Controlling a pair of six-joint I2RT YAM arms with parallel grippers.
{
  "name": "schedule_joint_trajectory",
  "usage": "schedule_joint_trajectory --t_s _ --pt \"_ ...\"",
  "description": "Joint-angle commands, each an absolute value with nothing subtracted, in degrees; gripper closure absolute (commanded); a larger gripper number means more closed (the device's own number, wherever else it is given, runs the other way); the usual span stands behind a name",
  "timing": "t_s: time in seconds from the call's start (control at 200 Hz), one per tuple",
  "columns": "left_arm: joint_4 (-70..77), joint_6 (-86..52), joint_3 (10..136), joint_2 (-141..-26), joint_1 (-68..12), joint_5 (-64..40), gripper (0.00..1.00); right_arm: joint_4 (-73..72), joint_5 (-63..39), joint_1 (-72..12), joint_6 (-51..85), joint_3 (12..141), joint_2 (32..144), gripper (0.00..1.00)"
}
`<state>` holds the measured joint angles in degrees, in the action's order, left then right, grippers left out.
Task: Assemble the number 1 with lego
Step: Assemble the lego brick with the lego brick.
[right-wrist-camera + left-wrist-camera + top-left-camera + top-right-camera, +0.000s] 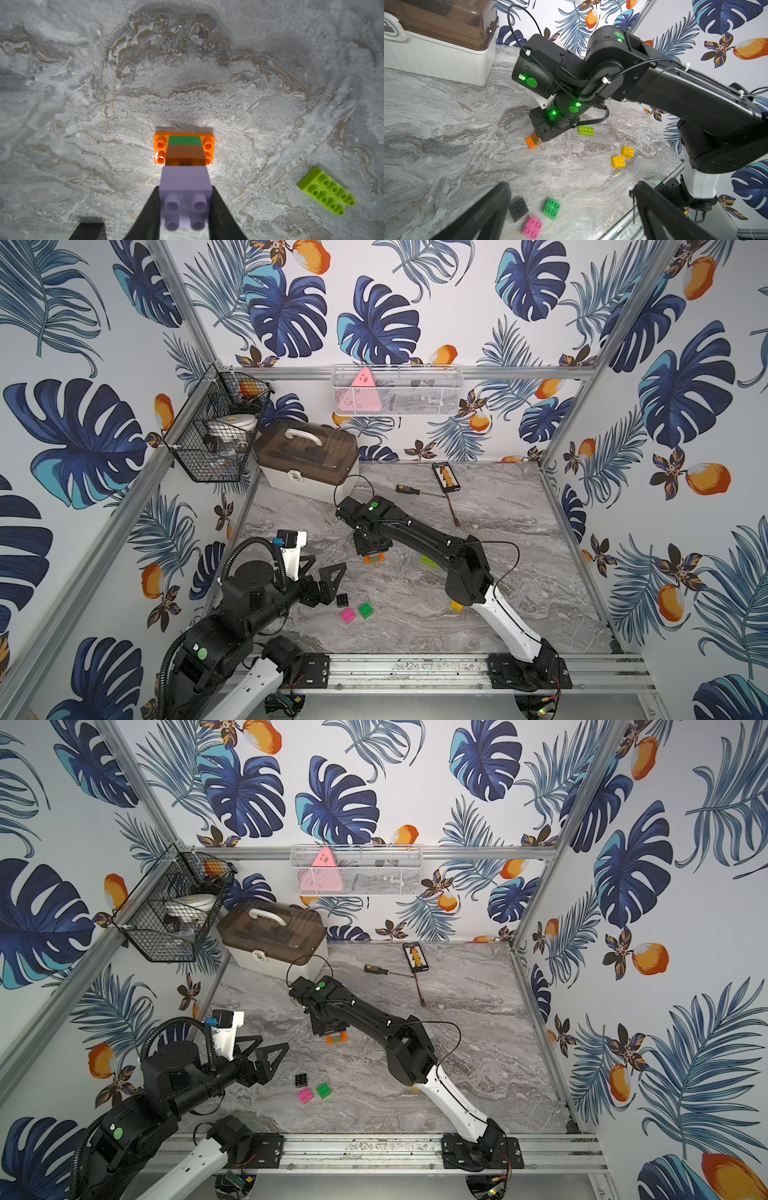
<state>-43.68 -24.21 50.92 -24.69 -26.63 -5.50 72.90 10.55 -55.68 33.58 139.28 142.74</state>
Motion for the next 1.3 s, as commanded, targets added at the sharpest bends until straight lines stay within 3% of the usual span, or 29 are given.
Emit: schedule_joint_trajectory --t_s 0.0,0.996,1.296 --pt "-42.82 -24.19 50.8 -24.74 -26.54 -5.01 0.01 73.21 10.02 -55.42 31.61 139.88 142.73 0.74" --pt "-42.82 -24.33 50.75 -24.78 -26.48 -4.83 0.01 76.06 7.97 -54.32 26.37 145.21 149.32 0.73" --pt "-42.56 -24.14 50.71 -25.14 -26.09 -5.44 0.01 77.27 8.02 -54.23 35.62 139.4 144.45 0.71"
